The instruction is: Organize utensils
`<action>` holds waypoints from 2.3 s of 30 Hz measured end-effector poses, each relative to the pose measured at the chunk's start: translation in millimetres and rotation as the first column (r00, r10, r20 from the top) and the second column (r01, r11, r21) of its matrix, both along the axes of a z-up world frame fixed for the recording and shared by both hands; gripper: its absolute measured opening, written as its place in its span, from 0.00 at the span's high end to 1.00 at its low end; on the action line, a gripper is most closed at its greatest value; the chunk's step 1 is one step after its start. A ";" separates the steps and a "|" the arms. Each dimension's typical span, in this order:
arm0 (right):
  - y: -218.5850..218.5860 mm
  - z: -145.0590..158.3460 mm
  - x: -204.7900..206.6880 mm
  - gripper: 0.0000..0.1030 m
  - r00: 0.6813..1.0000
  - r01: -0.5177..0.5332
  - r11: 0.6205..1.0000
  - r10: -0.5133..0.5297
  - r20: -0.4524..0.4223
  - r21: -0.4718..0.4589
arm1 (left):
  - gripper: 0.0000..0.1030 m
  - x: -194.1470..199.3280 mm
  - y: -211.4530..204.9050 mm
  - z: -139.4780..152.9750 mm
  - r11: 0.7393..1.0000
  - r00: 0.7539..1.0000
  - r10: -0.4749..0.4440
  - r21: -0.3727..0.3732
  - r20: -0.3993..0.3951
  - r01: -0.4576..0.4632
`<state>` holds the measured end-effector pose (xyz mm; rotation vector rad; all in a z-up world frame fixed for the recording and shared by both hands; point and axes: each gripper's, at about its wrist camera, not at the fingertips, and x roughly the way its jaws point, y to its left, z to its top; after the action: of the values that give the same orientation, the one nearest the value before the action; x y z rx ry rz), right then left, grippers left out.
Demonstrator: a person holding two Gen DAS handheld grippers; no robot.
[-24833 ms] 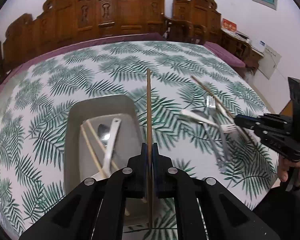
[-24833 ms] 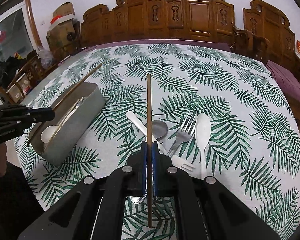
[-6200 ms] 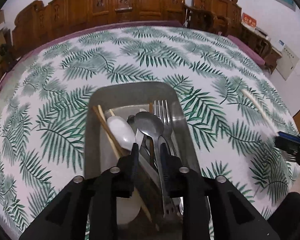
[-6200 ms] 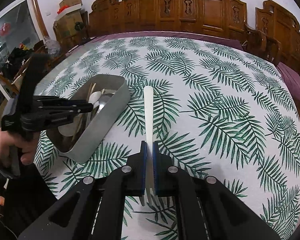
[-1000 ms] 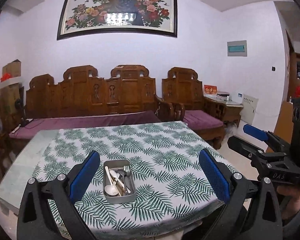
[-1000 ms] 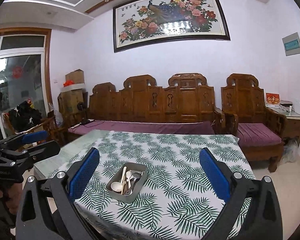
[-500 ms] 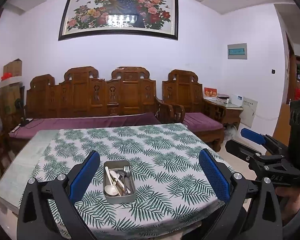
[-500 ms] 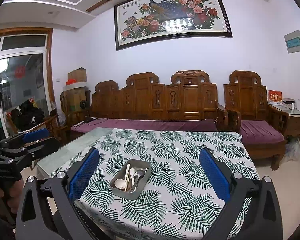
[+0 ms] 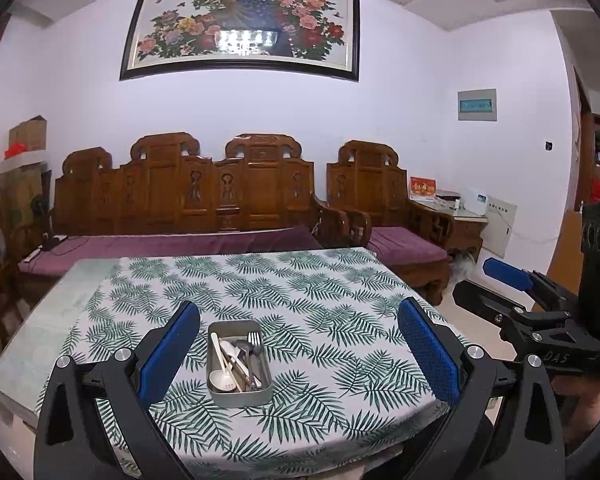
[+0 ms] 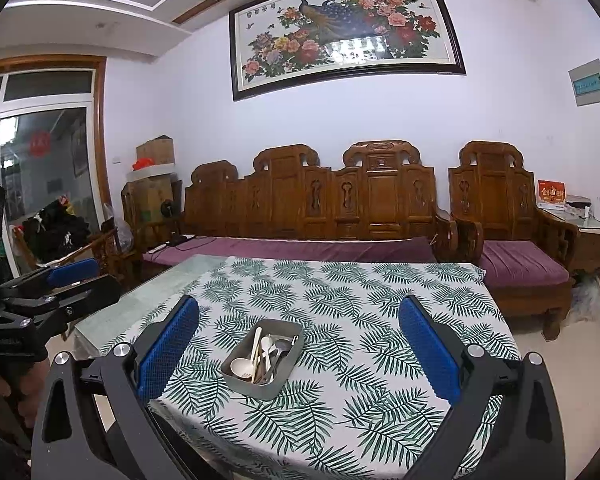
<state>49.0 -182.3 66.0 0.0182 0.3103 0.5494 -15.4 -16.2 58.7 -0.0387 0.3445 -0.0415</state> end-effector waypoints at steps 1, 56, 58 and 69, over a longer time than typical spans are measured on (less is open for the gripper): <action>0.0 -0.3 0.0 0.02 1.000 0.000 1.000 0.000 0.000 0.000 | 0.07 -0.2 0.1 0.1 1.000 1.000 0.001 0.000 0.001 -0.001; 8.5 -3.6 -2.6 0.02 1.000 -0.007 1.000 0.007 -0.009 0.008 | 0.07 4.1 7.1 -9.8 1.000 1.000 0.010 -0.005 -0.006 -0.010; 8.6 -3.6 -2.6 0.02 1.000 -0.007 1.000 0.007 -0.009 0.008 | 0.07 3.9 7.3 -10.1 1.000 1.000 0.011 -0.004 -0.005 -0.011; 12.2 -5.4 -4.7 0.02 1.000 -0.010 1.000 0.010 -0.009 0.010 | 0.07 4.1 7.6 -10.2 1.000 1.000 0.014 -0.003 -0.008 -0.014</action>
<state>44.4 -170.2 60.6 0.0290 0.3165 0.5606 -11.2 -8.7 48.5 -0.0448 0.3519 -0.0283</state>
